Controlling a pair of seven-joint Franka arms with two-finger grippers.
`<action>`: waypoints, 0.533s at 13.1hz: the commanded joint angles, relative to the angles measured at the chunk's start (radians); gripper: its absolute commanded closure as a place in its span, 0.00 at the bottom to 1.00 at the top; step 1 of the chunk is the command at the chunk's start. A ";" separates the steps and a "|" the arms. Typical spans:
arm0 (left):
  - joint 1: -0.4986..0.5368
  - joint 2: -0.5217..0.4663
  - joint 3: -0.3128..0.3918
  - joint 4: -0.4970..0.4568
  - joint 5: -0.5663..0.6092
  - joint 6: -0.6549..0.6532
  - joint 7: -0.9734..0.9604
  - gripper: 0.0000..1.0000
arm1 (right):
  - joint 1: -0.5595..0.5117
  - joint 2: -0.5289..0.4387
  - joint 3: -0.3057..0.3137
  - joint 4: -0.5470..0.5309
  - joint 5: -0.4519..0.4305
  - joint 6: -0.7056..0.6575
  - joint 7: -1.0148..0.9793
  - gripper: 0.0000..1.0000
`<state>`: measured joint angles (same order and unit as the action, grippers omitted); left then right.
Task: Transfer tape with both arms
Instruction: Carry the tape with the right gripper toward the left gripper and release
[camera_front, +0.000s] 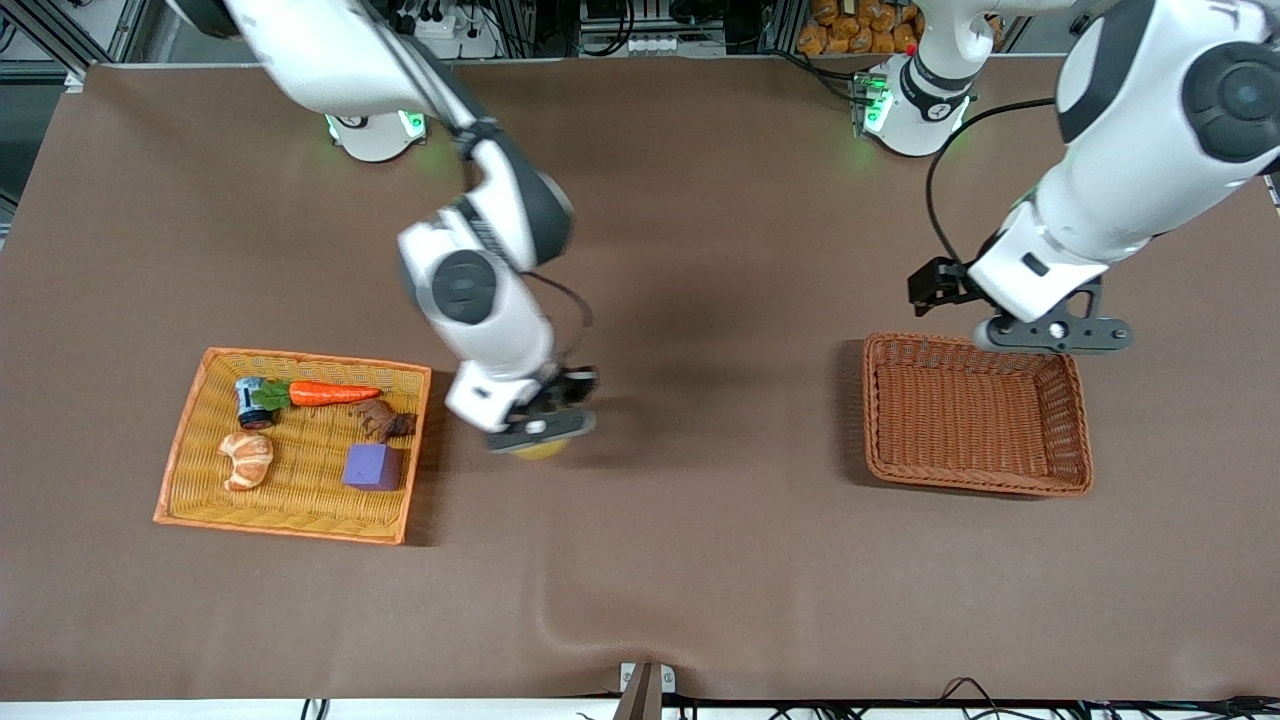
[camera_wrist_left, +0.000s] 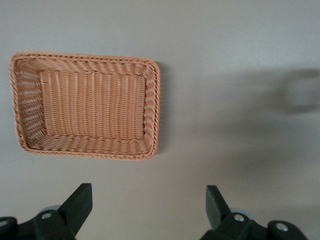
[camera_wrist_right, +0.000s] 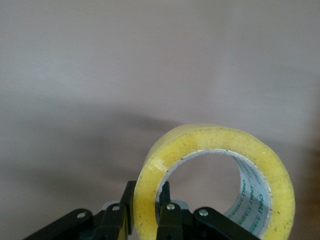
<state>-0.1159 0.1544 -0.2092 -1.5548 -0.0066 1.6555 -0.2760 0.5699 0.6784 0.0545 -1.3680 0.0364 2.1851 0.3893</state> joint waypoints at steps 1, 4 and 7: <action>-0.024 0.030 0.002 0.002 -0.019 -0.011 -0.029 0.00 | 0.077 0.172 -0.013 0.104 -0.003 0.143 0.125 1.00; -0.071 0.065 0.002 -0.004 -0.018 -0.011 -0.149 0.00 | 0.114 0.251 -0.016 0.153 -0.004 0.165 0.200 0.81; -0.091 0.106 0.002 -0.007 -0.018 -0.010 -0.248 0.00 | 0.105 0.196 -0.015 0.150 0.004 0.063 0.200 0.00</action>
<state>-0.2004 0.2429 -0.2101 -1.5628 -0.0068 1.6541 -0.4653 0.6853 0.9153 0.0439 -1.2376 0.0361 2.3407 0.5747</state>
